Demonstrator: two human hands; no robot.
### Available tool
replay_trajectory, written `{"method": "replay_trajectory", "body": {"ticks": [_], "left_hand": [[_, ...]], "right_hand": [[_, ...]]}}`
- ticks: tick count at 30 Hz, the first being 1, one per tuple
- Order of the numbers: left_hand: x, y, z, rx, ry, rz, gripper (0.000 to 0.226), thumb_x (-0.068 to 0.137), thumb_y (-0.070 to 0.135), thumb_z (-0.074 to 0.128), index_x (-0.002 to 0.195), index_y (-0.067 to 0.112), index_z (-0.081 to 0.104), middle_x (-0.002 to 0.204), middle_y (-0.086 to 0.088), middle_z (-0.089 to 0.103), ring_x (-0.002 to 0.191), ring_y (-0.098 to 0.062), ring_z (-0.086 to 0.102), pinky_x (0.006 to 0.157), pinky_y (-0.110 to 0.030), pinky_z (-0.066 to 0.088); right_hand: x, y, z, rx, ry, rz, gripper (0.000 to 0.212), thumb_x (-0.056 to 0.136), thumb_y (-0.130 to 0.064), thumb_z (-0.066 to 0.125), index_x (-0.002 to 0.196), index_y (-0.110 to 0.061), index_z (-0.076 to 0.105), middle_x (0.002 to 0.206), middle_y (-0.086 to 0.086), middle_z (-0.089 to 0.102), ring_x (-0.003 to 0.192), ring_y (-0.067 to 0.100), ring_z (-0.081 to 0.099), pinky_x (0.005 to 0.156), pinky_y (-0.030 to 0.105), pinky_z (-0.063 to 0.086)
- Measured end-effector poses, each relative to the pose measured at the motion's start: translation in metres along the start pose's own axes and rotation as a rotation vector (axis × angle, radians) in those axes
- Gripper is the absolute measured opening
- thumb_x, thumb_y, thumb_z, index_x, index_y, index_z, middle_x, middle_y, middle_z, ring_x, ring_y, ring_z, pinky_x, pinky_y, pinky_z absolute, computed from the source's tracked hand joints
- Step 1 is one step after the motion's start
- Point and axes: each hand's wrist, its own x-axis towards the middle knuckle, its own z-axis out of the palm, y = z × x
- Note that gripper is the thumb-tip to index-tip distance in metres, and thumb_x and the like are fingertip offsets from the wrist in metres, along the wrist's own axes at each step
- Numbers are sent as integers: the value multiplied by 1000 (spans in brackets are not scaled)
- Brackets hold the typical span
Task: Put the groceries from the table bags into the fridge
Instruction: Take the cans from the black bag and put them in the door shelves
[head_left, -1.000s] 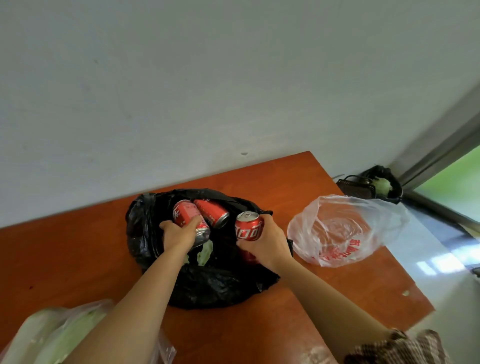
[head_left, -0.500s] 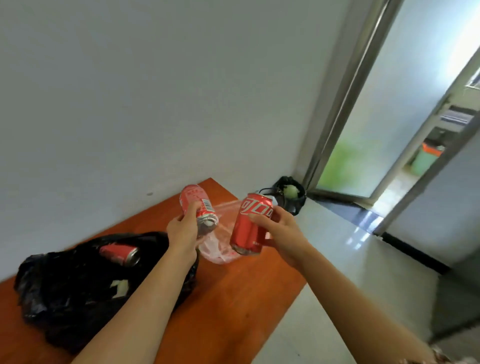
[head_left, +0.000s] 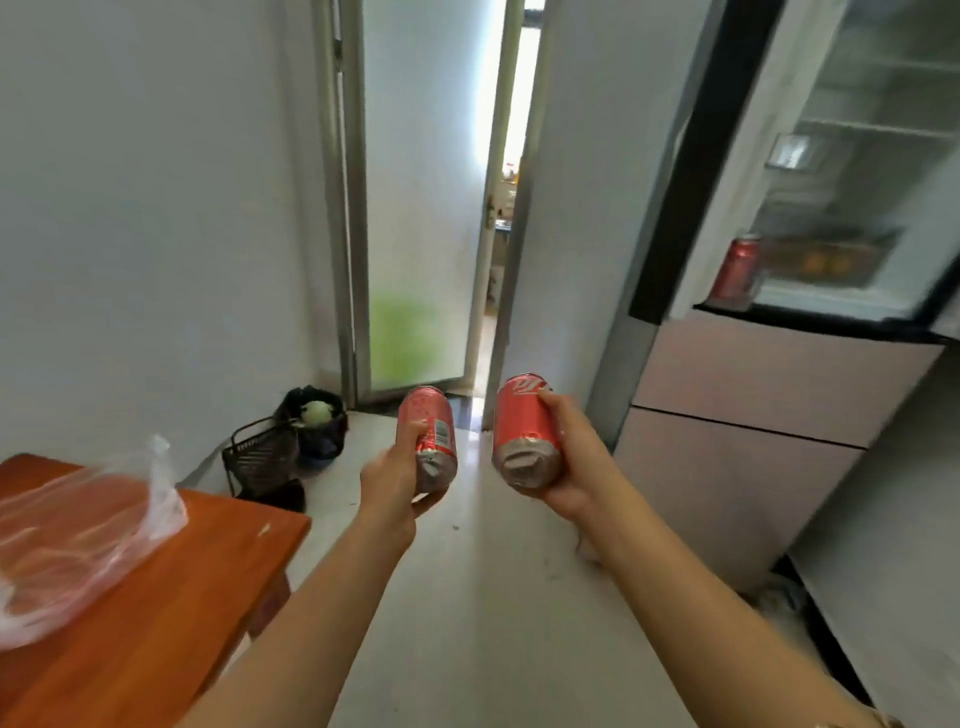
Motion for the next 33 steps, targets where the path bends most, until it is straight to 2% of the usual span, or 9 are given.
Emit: {"method": "replay_trajectory", "body": {"ticks": [3,7,10,13,19,21,25,28,33], "left_hand": [[-16,-18,69,27,-127,-21,37,82,32,68,106,8,55,98,-14,63,86,-27,63,71,-39,56],[-22,-27,150,59,-258,-19,55,77,36,71,122,9,55,113,-17,63,97,-30,64,67,-39,57],[-22,-27,207,125,-367,41,55,81,38,69,126,12,53,116,-14,62,100,-29,63,73,-41,57],[-20,-22,262,201,-450,135,49,83,40,67,124,16,53,113,-10,62,100,-27,62,79,-41,57],[3,9,379,298,-538,455,52,86,37,64,133,20,51,121,-4,58,98,-20,60,61,-23,52],[14,25,420,315,-558,582,55,84,34,66,136,25,48,121,3,54,101,-16,56,61,-21,51],[31,58,491,379,-575,852,58,82,33,70,135,28,47,120,8,50,100,-12,53,66,-19,50],[39,85,531,453,-538,1051,60,79,37,73,133,30,48,119,10,48,95,-10,55,68,-18,50],[52,121,595,597,-424,1321,68,75,40,76,133,26,43,129,2,52,101,-9,51,65,-9,41]], "right_hand": [[-13,-41,-57,150,81,-18,44,80,-41,62,113,-12,56,96,15,61,83,29,61,69,39,53],[-33,-96,-116,226,125,-100,38,81,-36,63,106,-8,59,102,19,60,98,33,57,63,42,58],[-39,-139,-150,176,120,-202,15,82,-22,60,86,-8,61,87,16,60,86,31,58,75,46,52],[-27,-183,-179,60,152,-307,10,80,-15,59,87,-9,62,79,12,61,77,26,59,75,45,51],[16,-295,-218,-229,334,-546,21,77,-24,72,91,-13,62,91,12,67,80,23,64,66,37,55],[29,-334,-226,-276,403,-653,24,74,-27,77,86,-15,60,94,11,68,85,24,66,70,39,58],[57,-410,-232,-356,467,-836,21,74,-25,78,76,-14,60,83,7,68,76,19,66,79,41,56],[78,-462,-239,-350,495,-947,31,71,-29,80,91,-11,66,94,11,70,85,25,69,80,44,56],[116,-542,-254,-362,485,-1094,38,70,-27,81,99,-9,64,93,5,65,79,15,64,58,24,52]]}}
